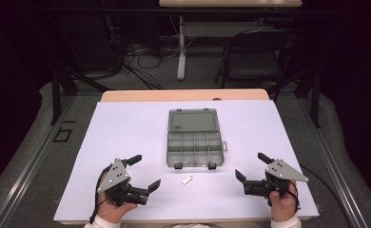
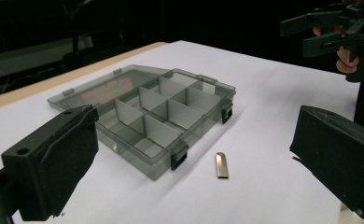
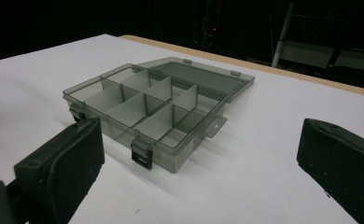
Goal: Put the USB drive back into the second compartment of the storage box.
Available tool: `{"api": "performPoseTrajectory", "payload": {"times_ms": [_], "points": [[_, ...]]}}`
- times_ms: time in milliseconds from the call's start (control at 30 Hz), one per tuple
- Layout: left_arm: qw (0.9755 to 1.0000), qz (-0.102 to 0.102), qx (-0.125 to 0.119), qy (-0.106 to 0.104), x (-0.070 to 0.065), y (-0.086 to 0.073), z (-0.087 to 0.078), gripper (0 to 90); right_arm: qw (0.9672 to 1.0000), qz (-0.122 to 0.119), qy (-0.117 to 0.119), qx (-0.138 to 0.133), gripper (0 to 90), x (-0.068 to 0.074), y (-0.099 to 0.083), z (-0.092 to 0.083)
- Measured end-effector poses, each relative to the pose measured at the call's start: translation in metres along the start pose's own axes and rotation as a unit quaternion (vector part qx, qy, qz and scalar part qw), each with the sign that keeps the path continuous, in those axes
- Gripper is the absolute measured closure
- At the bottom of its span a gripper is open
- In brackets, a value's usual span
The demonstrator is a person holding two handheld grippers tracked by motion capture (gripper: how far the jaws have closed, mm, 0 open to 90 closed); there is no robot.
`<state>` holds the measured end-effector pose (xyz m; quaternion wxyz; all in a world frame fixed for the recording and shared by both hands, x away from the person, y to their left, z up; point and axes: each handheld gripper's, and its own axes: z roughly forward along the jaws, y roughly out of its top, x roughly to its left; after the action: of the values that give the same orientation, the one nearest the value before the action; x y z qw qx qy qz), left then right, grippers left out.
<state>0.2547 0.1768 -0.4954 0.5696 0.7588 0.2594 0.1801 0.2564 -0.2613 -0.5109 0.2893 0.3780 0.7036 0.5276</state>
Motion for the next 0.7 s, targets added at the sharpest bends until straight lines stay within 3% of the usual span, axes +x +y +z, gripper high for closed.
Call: {"api": "performPoseTrajectory", "payload": {"times_ms": [367, 533, 700], "points": [[0.9997, -0.023, 0.007, -0.006, 0.000, 0.003, -0.001, 0.4, 1.0000, -0.001, 0.000, 0.000, 0.5, 0.001, 0.000, 0.000], [0.9989, -0.041, 0.007, -0.024, 0.001, 0.005, 0.000, 2.4, 1.0000, -0.005, 0.001, 0.000, 0.5, 0.002, 0.000, 0.000], [0.9988, -0.037, 0.027, -0.017, -0.001, 0.012, 0.007, 2.3, 1.0000, -0.002, 0.001, 0.001, 0.6, 0.002, 0.000, 0.000]]}}
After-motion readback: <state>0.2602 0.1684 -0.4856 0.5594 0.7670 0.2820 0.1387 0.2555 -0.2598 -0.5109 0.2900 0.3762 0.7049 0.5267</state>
